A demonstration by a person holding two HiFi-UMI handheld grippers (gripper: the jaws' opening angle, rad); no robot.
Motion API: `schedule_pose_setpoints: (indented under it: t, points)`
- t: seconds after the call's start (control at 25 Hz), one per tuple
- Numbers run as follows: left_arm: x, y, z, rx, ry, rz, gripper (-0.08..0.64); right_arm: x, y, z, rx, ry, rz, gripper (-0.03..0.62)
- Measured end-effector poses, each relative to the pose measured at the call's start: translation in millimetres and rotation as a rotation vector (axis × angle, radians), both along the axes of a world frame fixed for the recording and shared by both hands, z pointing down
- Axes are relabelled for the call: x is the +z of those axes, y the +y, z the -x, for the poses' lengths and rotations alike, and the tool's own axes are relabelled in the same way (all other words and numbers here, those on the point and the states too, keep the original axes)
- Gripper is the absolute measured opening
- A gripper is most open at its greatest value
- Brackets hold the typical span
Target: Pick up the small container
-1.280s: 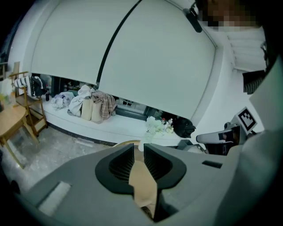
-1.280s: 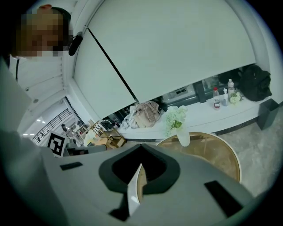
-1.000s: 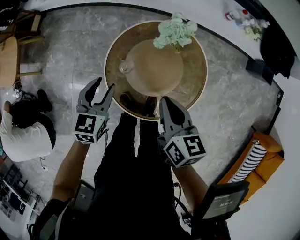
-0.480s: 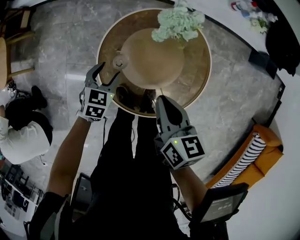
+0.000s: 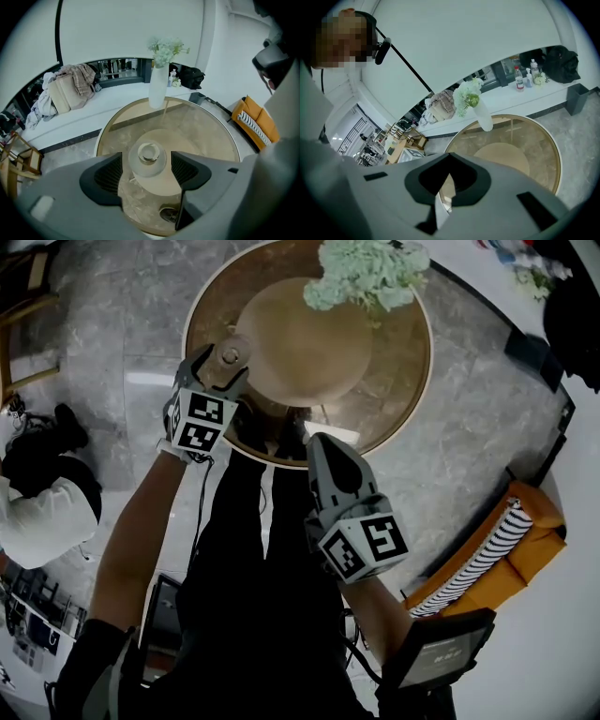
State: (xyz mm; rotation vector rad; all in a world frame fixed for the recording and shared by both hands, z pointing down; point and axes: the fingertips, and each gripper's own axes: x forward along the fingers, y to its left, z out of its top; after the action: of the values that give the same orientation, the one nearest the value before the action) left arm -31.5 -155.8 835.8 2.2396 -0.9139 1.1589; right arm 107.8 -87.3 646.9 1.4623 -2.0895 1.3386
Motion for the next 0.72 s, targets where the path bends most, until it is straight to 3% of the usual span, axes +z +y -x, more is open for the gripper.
schedule_pose_setpoints:
  t: [0.72]
  points:
    - [40.6, -16.8, -15.0, -0.027, -0.009, -0.008, 0.321, 39.3, 12.8, -6.6, 0.027, -0.013, 0.077, -0.002]
